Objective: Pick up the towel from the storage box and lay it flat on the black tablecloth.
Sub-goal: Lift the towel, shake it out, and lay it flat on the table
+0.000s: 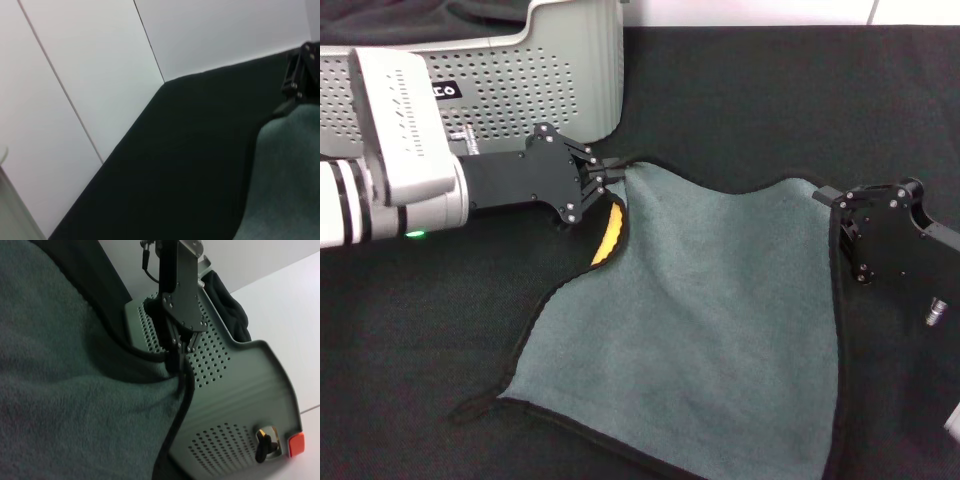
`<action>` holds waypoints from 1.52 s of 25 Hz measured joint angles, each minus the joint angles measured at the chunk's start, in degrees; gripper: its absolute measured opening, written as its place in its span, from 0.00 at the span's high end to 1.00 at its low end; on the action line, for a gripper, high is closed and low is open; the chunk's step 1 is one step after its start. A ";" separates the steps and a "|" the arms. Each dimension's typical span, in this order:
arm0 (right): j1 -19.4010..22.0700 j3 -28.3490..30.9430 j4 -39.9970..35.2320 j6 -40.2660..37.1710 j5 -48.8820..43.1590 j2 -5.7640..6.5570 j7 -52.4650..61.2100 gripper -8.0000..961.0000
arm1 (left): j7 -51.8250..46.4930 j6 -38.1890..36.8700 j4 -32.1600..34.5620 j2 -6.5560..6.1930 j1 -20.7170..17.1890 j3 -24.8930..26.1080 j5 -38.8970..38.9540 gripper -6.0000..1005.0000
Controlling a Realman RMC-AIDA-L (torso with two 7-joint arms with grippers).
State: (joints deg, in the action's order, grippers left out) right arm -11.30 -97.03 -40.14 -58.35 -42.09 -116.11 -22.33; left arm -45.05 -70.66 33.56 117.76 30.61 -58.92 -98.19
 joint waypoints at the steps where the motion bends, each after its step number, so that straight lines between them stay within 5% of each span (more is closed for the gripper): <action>1: -0.01 0.00 0.00 0.13 0.00 0.00 0.00 0.99 | 1.28 0.73 0.03 0.28 -0.05 0.02 -0.09 0.86; 7: -0.03 0.00 0.00 1.35 0.00 0.00 0.00 0.99 | 8.33 4.52 0.24 1.89 -0.29 0.18 -0.03 0.86; 38: -0.64 -1.41 0.24 9.49 -0.01 0.00 -0.06 0.99 | 23.84 9.33 -4.08 2.56 -0.46 -0.23 6.56 0.85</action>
State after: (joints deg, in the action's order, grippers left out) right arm -11.94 -98.43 -39.90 -48.86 -42.10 -116.10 -22.39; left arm -21.22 -61.33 29.48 120.32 30.15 -59.15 -91.62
